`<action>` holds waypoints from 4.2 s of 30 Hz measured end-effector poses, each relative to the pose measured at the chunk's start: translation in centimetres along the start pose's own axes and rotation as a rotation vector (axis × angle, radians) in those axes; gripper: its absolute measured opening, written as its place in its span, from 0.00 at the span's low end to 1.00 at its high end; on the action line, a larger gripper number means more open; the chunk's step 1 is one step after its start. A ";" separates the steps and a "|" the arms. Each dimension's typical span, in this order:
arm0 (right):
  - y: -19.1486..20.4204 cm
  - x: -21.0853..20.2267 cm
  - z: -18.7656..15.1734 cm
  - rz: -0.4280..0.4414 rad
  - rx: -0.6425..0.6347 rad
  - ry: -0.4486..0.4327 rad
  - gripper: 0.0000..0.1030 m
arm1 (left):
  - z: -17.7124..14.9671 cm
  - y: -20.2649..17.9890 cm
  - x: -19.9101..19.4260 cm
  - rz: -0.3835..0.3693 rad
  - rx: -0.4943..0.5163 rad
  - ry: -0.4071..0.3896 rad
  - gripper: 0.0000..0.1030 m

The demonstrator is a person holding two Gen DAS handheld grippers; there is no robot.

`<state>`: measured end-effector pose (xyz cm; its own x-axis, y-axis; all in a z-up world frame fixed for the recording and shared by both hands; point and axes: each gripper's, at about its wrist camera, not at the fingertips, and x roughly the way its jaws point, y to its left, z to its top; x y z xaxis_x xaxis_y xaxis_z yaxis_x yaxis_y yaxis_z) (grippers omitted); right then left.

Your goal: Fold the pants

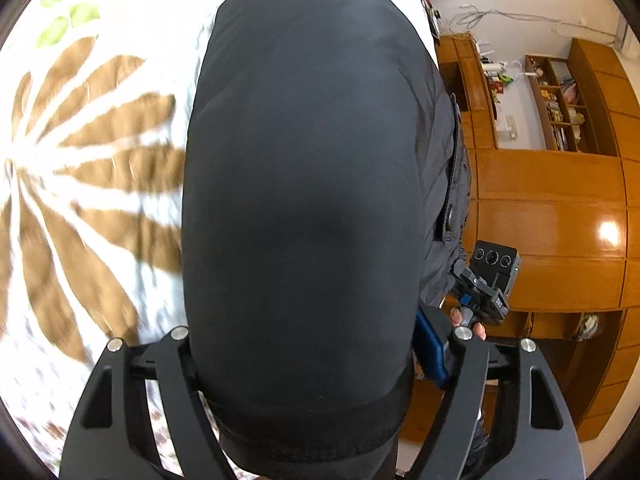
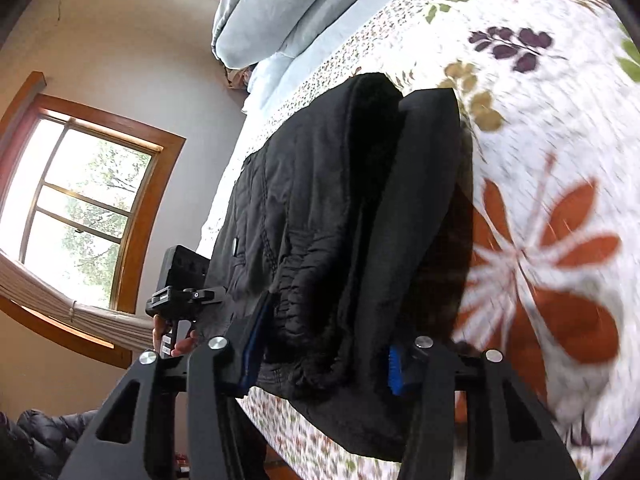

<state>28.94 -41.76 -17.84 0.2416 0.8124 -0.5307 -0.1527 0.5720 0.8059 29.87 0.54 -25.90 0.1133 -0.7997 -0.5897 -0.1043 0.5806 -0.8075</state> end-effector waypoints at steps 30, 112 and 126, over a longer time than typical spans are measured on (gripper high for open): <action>-2.1 3.5 4.2 0.051 0.039 -0.013 0.49 | 7.4 0.6 -0.5 0.066 -0.004 -0.049 0.81; 20.0 -8.5 -12.1 -0.700 -0.326 -0.416 0.97 | -14.5 -15.7 -11.3 0.585 0.338 -0.572 0.97; 23.7 -8.5 -14.5 -0.842 -0.356 -0.506 0.97 | -19.0 -22.5 -12.3 0.663 0.545 -0.692 0.97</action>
<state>9.35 -33.48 1.93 0.7613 0.0399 -0.6472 -0.0023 0.9983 0.0589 12.05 -5.58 -0.13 0.7425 -0.1444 -0.6540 0.0810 0.9887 -0.1263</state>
